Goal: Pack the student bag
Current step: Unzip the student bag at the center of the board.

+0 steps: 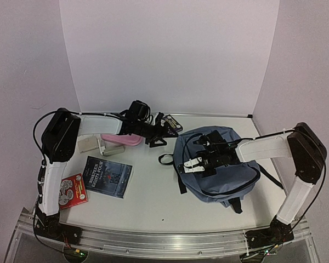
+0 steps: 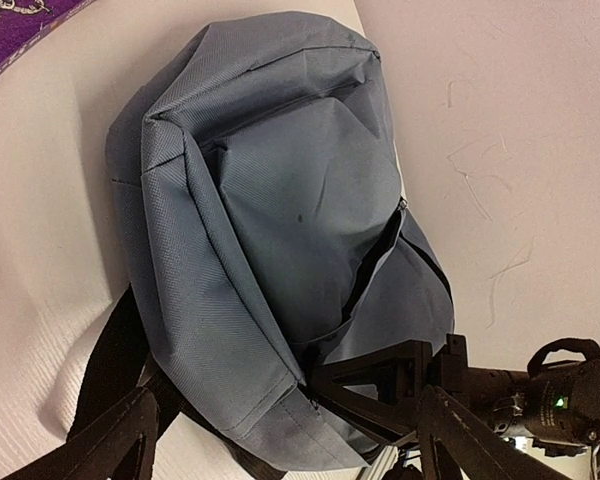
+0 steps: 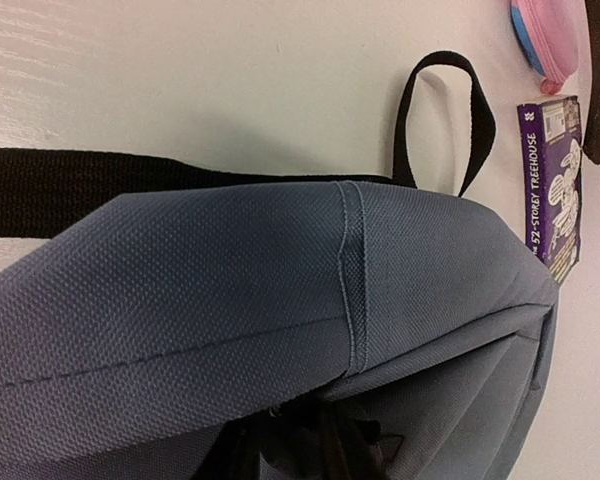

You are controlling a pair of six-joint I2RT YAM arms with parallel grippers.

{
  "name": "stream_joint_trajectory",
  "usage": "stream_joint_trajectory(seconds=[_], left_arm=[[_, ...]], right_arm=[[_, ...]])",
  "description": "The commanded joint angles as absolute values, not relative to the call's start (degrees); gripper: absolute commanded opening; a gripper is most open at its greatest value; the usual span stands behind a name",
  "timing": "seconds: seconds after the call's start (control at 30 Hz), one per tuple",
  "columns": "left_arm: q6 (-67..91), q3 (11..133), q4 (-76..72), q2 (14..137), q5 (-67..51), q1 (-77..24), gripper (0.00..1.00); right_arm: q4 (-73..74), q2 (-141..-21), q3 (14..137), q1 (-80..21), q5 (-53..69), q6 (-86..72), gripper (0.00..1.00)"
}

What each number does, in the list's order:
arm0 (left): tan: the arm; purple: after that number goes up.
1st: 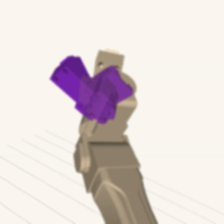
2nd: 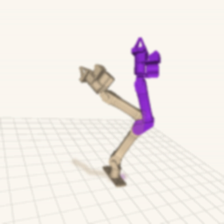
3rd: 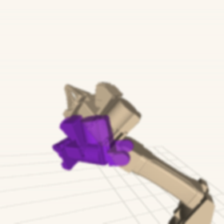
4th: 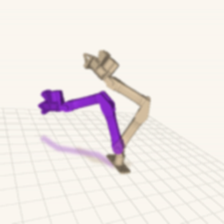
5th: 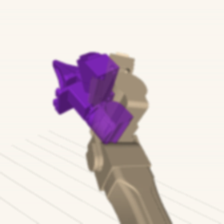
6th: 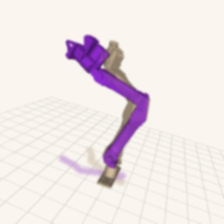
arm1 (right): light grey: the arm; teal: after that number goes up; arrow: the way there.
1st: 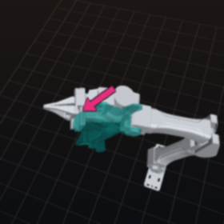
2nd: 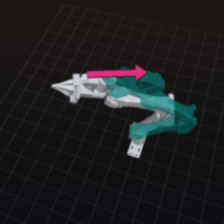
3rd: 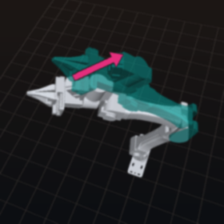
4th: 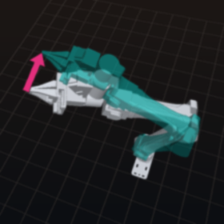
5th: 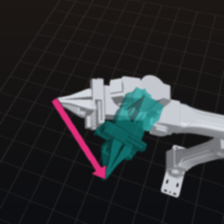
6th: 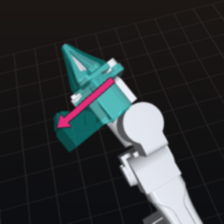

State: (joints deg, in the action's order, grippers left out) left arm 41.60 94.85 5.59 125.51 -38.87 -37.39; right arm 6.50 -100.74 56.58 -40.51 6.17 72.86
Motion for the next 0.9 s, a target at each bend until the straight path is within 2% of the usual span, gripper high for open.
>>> stream_joint_trajectory(seconds=[0.0,0.23,0.3,0.4,0.53,0.77,0.87], left_arm=[[42.6,97.0,4.0,127.1,-40.2,-37.1,0.90],[42.6,98.8,6.7,128.5,-38.8,-37.1,0.91],[42.5,98.8,6.6,128.6,-38.9,-37.1,0.91],[42.7,99.0,6.7,128.8,-39.0,-37.1,0.91],[42.9,99.4,6.9,129.2,-39.0,-37.1,0.91],[43.1,102.2,8.9,131.5,-38.7,-37.2,0.92],[43.0,103.7,10.7,132.7,-38.1,-37.2,0.92]], right_arm=[[5.0,-101.6,58.2,-40.3,4.3,73.3,0.15],[3.4,-101.6,58.7,-40.3,2.8,72.5,0.04],[3.0,-101.7,58.7,-40.3,2.2,72.4,0.06],[2.0,-102.1,58.6,-40.3,1.4,72.5,0.16],[1.5,-102.9,58.6,-40.3,0.4,73.3,0.16],[1.2,-102.4,58.8,-40.6,1.1,72.3,0.01],[1.3,-101.1,59.3,-41.1,2.1,69.8,0.00]])
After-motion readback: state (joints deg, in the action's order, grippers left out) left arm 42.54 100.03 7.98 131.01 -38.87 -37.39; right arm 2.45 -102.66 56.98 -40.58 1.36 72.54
